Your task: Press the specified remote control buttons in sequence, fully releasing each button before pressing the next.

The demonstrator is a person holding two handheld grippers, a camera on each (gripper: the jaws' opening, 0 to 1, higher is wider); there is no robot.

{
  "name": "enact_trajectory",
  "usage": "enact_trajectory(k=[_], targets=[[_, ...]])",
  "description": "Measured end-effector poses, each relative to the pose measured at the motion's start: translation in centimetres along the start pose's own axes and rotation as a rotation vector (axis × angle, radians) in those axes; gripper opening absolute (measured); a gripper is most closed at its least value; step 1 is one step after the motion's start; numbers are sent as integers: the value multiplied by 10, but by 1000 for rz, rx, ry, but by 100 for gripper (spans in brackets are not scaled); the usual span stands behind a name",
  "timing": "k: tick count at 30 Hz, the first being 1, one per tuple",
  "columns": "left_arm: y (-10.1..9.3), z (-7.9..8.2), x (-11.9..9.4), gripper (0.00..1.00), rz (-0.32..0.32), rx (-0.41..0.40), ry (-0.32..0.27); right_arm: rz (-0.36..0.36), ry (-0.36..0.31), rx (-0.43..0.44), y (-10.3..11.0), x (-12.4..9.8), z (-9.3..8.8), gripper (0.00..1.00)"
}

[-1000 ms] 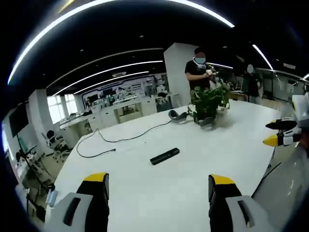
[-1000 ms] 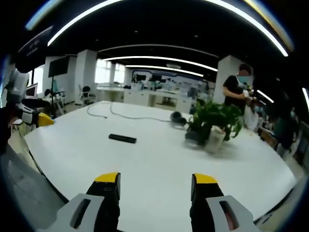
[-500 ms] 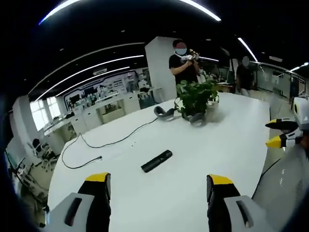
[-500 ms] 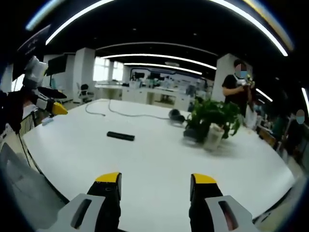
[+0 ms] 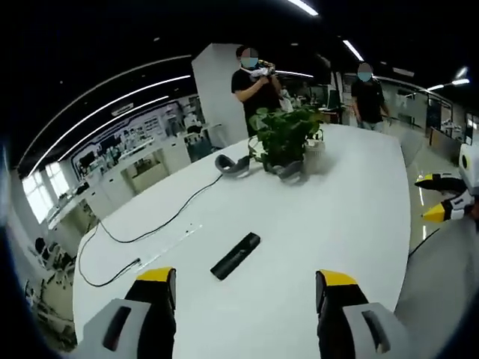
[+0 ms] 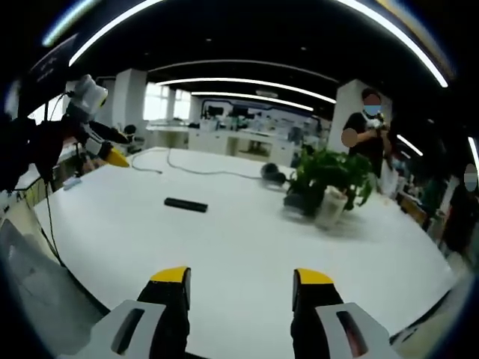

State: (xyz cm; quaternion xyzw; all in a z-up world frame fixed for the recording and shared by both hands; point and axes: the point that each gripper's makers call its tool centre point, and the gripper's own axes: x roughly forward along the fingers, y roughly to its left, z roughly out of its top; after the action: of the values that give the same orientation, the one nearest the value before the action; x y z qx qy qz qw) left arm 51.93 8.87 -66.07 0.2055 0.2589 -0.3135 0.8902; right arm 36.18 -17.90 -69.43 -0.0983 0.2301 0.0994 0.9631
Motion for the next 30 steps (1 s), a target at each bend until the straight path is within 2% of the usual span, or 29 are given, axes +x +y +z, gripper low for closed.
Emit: enact_trajectory(k=[5, 11, 16, 22, 25, 30], targets=[[3, 2, 21, 79, -50, 42, 37, -4, 14, -4, 0, 1, -2, 51], [9, 3, 49, 77, -118, 26, 74, -12, 27, -2, -2, 2, -4, 49], [14, -1, 68, 76, -161, 47, 111, -12, 36, 7, -3, 3, -5, 45], [21, -13, 98, 75, -224, 23, 158, -12, 50, 3, -3, 4, -7, 40], [26, -19, 110, 75, -236, 43, 174, -20, 59, -6, -4, 4, -8, 37], [34, -32, 127, 73, -271, 73, 207, -23, 76, -5, -6, 4, -11, 25]])
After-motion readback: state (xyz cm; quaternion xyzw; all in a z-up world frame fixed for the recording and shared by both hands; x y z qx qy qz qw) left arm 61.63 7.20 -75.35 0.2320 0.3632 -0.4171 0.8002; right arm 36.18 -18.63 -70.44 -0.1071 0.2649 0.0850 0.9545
